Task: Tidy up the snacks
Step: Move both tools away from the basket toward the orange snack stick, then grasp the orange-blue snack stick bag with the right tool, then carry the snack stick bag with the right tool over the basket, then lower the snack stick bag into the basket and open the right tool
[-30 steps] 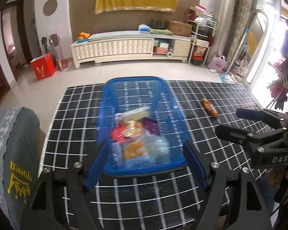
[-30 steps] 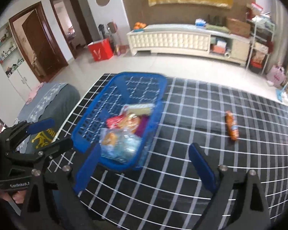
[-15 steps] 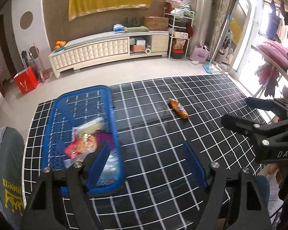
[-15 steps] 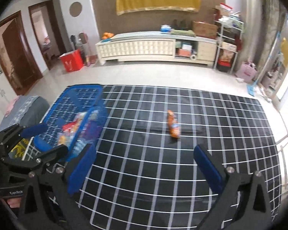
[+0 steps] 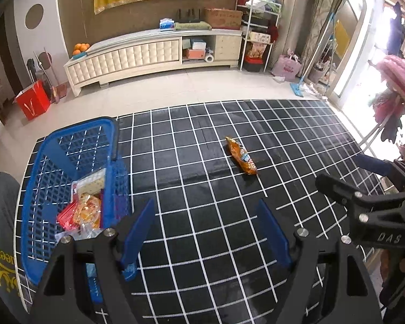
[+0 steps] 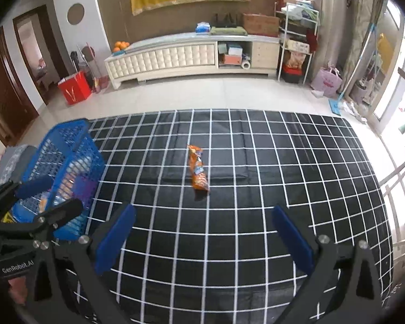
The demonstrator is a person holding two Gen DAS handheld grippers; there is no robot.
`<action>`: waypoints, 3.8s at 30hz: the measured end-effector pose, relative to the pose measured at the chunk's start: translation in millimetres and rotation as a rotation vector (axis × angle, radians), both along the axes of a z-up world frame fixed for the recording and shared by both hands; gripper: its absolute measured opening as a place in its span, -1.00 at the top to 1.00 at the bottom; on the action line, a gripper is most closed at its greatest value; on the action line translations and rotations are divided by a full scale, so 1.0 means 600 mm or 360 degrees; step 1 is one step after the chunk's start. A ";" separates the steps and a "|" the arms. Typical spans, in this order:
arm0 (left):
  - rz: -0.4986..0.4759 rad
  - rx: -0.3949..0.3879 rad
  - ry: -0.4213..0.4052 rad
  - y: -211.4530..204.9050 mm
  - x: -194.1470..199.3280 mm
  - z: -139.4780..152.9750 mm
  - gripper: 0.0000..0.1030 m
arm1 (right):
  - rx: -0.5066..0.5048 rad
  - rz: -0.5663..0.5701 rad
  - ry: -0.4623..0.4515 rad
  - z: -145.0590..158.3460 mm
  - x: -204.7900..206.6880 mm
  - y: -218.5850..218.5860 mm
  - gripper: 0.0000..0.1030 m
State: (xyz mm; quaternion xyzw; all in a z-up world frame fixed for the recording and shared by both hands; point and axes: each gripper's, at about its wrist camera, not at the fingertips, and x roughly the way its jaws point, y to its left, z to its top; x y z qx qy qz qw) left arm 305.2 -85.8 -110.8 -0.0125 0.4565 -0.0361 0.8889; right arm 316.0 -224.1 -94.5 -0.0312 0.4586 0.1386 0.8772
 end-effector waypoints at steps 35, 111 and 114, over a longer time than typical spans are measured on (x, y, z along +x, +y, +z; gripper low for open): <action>0.0028 0.0166 0.0280 -0.009 0.216 -0.202 -0.48 | 0.0039 0.0232 0.0389 -0.219 0.203 0.041 0.10; 0.0277 0.0243 -0.0220 0.362 -0.169 0.082 -0.99 | 0.0034 0.0633 0.0058 0.054 -0.102 0.394 0.50; 0.0281 0.0218 -0.0202 0.376 -0.145 0.071 -0.99 | 0.0002 0.0618 0.0083 0.040 -0.077 0.408 0.50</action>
